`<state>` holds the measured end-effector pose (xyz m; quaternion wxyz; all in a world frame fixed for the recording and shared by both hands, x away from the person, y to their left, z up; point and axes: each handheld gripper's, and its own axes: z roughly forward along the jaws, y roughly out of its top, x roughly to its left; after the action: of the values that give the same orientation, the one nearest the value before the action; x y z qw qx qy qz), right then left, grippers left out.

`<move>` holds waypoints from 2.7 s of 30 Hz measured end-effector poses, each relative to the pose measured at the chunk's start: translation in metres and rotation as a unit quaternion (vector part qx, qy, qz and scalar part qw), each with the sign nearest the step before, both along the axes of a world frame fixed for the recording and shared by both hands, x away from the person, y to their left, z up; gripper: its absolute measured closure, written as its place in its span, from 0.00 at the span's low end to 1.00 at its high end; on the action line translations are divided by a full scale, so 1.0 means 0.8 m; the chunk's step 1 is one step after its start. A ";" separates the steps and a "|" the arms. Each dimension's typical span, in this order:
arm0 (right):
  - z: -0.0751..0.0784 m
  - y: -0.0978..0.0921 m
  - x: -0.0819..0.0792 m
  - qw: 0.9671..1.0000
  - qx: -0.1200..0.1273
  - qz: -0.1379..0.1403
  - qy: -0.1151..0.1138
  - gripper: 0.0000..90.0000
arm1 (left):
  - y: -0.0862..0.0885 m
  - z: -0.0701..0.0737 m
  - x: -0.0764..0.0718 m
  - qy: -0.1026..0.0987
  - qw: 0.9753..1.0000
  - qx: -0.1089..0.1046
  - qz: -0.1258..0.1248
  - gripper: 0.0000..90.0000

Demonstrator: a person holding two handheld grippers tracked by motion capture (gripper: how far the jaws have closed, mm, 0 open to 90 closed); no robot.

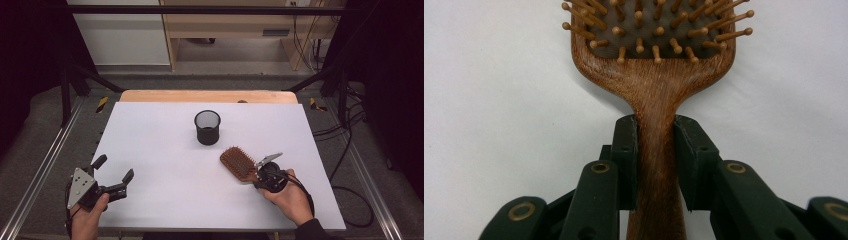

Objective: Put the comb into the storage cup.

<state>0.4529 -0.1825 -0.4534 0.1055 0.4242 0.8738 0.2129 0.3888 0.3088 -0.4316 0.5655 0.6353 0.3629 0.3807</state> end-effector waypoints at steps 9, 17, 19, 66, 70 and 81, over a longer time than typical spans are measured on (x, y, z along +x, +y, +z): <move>0.000 0.004 0.006 1.000 -0.011 0.003 0.022 0.80 | 0.000 0.000 0.001 -0.001 1.000 -0.003 -0.001 0.02; -0.001 0.010 0.013 0.999 -0.020 0.004 0.027 0.73 | 0.000 0.000 0.001 -0.001 1.000 -0.004 -0.002 0.02; 0.000 0.011 0.013 0.999 -0.021 0.004 0.027 0.74 | 0.000 0.000 0.001 0.000 1.000 -0.003 -0.002 0.02; 0.047 0.026 -0.017 0.972 0.149 0.034 -0.177 0.81 | -0.196 0.057 0.061 0.070 0.987 -0.052 -0.136 0.04; 0.049 0.032 -0.021 0.969 0.155 0.031 -0.188 0.81 | -0.208 0.058 0.067 0.080 0.984 -0.066 -0.146 0.04; 0.052 0.045 -0.025 0.963 0.168 0.030 -0.207 0.81 | -0.225 0.058 0.076 0.104 0.977 -0.108 -0.154 0.04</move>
<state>0.4325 -0.1463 -0.4119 0.2048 0.3562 0.7967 0.4432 0.4493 0.1285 -0.3849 0.6420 0.6547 0.3564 0.1794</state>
